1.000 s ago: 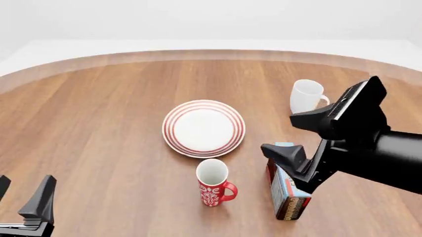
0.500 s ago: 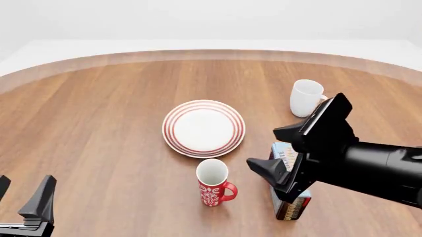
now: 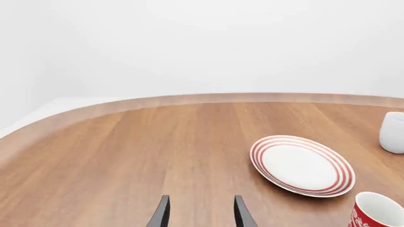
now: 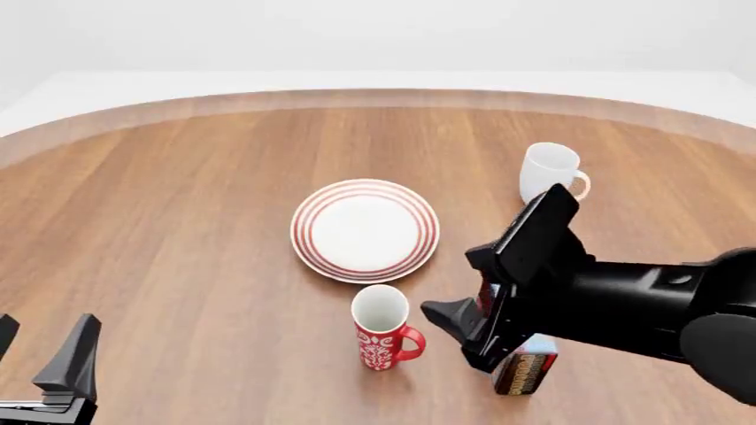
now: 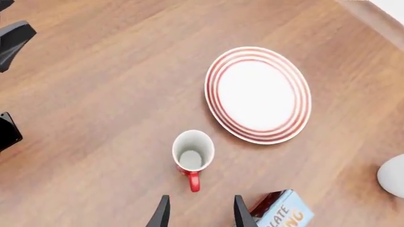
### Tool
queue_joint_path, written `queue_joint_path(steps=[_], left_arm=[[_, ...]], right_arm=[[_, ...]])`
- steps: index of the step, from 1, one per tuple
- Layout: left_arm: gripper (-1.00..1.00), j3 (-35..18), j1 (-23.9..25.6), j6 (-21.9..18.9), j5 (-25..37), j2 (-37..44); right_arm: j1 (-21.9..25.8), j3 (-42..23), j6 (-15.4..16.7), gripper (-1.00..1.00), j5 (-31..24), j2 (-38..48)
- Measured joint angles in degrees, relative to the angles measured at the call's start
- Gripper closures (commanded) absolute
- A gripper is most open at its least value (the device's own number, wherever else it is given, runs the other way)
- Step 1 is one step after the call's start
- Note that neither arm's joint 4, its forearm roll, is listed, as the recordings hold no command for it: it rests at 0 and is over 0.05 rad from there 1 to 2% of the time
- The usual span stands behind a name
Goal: Pick up the red mug and put it on the plate
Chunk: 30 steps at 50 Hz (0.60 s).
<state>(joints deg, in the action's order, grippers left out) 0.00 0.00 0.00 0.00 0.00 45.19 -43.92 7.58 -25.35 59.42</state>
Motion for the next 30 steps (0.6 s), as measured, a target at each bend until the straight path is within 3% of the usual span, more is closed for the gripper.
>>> queue_joint_path(steps=[30], left_arm=[[-1.0,0.0,0.0,0.0,0.0,0.0]], right_arm=[[-0.29,-1.04,-1.13,-1.0,-1.23,5.67]])
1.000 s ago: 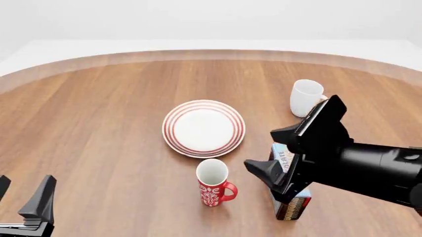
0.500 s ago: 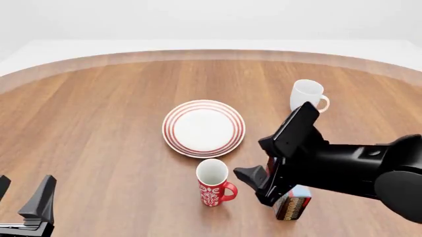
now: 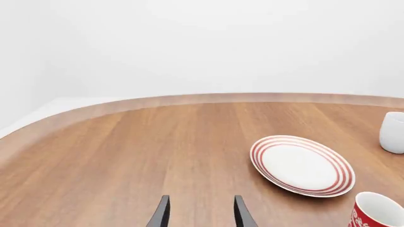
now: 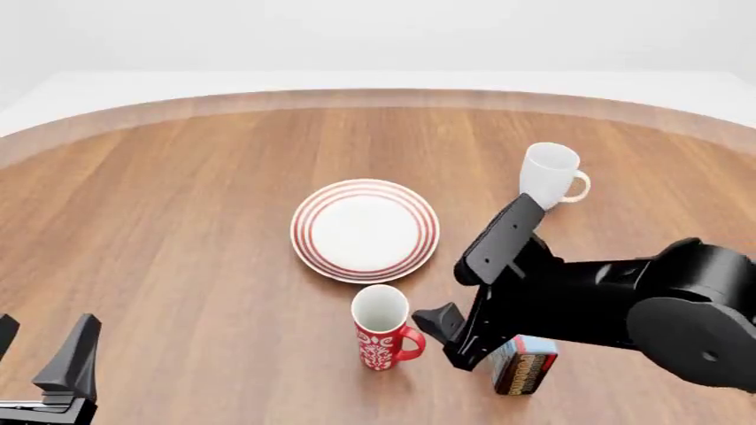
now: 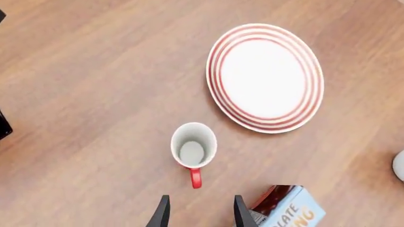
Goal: Pick up the red mug and put it on the plate
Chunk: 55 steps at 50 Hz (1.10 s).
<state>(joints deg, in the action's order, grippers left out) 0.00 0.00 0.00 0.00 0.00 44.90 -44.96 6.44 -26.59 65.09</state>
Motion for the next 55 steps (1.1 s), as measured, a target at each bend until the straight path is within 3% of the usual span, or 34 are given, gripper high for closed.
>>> queue_joint_path(steps=[35,55], left_arm=[[-1.0,0.0,0.0,0.0,0.0,0.0],[-1.0,0.0,0.0,0.0,0.0,0.0]], right_arm=[[0.23,1.95,-1.85,-1.0,4.39,6.03],[-1.18,3.02,-1.22,-1.0,8.13,9.25]])
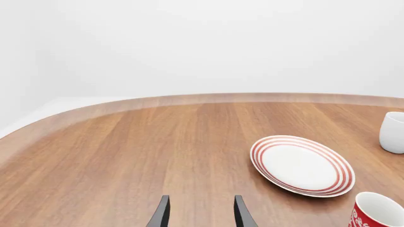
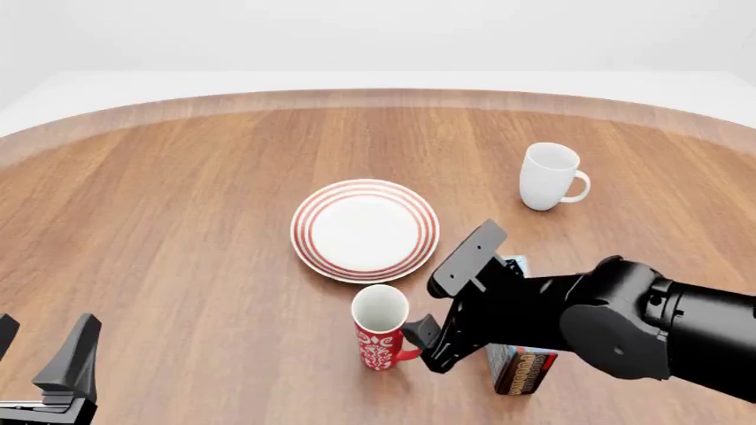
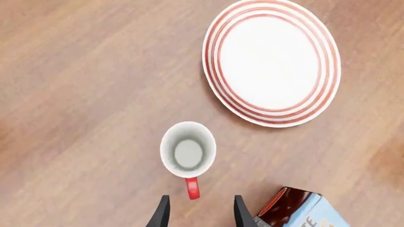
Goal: Pick up the red mug and put it on the plate
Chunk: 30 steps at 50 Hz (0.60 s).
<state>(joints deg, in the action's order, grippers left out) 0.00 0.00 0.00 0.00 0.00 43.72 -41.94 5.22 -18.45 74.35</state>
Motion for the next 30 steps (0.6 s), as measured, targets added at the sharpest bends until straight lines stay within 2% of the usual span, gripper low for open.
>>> queue_joint_path(steps=[30], left_arm=[[-1.0,0.0,0.0,0.0,0.0,0.0]], right_arm=[[0.02,3.16,-0.92,-1.0,4.97,4.65]])
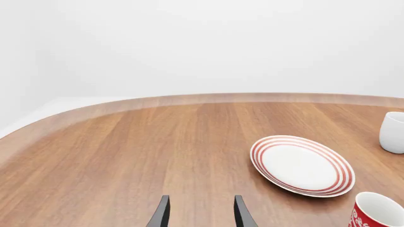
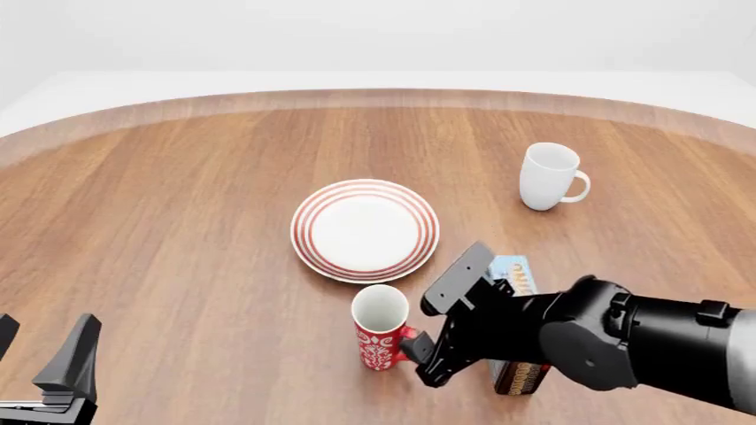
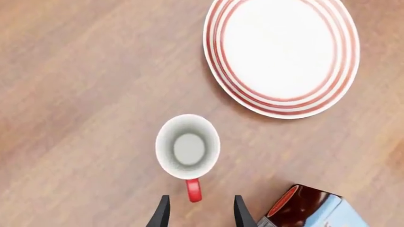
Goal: Pick up the red mug and put it on the plate
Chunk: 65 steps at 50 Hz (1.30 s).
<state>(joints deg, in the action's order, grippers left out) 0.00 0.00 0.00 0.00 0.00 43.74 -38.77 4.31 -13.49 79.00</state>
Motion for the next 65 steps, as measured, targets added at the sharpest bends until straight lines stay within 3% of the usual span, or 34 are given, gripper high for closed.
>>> queue_joint_path(steps=[65], left_arm=[[-1.0,0.0,0.0,0.0,0.0,0.0]], right_arm=[[2.34,2.54,-2.66,-1.0,6.32,7.11]])
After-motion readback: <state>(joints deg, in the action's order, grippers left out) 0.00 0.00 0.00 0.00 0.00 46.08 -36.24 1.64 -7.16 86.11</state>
